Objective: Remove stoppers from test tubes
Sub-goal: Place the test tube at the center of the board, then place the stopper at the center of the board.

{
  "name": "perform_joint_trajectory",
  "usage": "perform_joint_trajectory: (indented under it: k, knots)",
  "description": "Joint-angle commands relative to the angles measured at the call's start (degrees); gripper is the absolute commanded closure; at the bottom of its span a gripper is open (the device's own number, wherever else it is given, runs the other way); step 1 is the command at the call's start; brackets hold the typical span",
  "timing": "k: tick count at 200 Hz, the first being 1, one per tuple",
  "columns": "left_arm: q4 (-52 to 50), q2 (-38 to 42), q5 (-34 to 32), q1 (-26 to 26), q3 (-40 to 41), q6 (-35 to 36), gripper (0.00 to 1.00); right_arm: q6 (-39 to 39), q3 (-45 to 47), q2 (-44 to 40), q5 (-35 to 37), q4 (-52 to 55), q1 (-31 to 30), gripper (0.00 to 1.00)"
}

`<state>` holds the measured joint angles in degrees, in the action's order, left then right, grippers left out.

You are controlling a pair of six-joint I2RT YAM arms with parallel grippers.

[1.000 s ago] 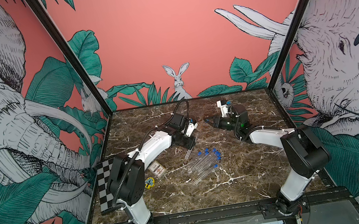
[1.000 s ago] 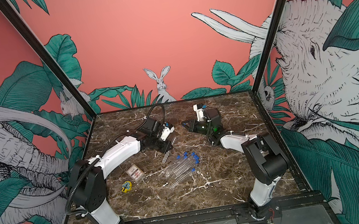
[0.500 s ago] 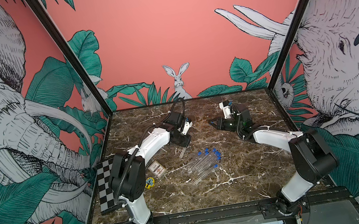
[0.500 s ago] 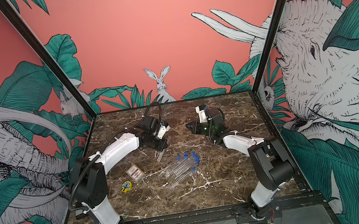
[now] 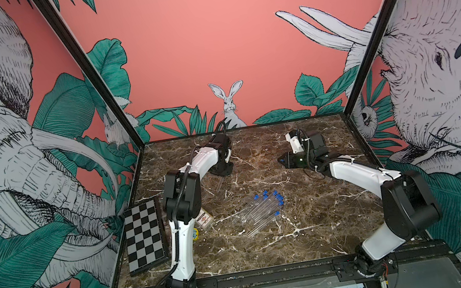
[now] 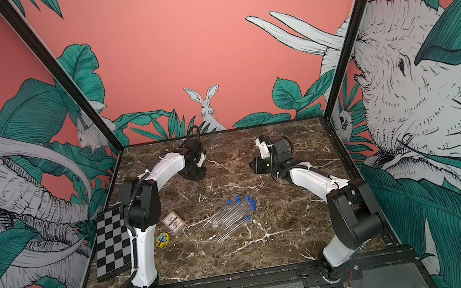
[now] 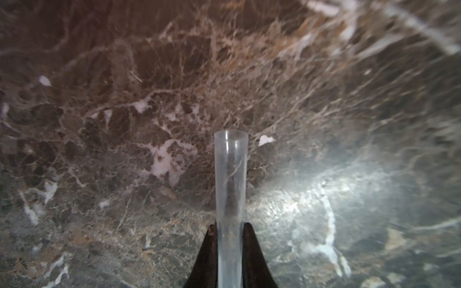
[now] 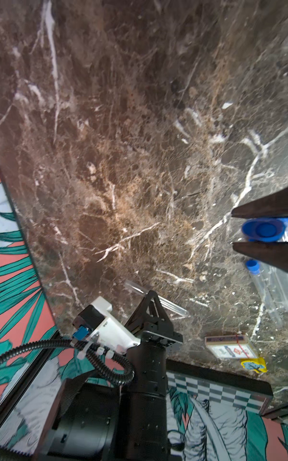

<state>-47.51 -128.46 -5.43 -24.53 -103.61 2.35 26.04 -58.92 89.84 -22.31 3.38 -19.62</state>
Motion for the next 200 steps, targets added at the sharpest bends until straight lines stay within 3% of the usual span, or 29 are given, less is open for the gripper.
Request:
perform_joint_trajectory:
  k: [1, 47, 114, 157, 200]
  knots:
    - [-5.0, 0.5, -3.6, -0.3, -1.4, 0.6, 0.92, -3.3, -2.2, 0.2, 3.2, 4.4, 0.3, 0.93]
    - [-4.3, 0.3, -3.9, -0.3, 0.8, 0.8, 0.80, -5.1, -3.1, 0.6, 5.1, 6.6, 0.3, 0.93]
    - [-3.0, 3.1, -0.8, -0.3, 2.0, 0.0, 0.47, -8.7, -5.6, 4.1, 11.5, 13.6, 1.0, 0.93]
    - [-2.7, 5.0, 1.7, -0.3, 2.0, -0.1, 0.40, -9.6, -7.5, 9.5, 13.5, 16.4, 2.4, 0.92]
    - [-1.9, 9.0, -0.1, -0.3, 4.4, -0.1, 0.32, -10.8, -10.3, 14.8, 15.5, 18.6, 2.8, 0.91]
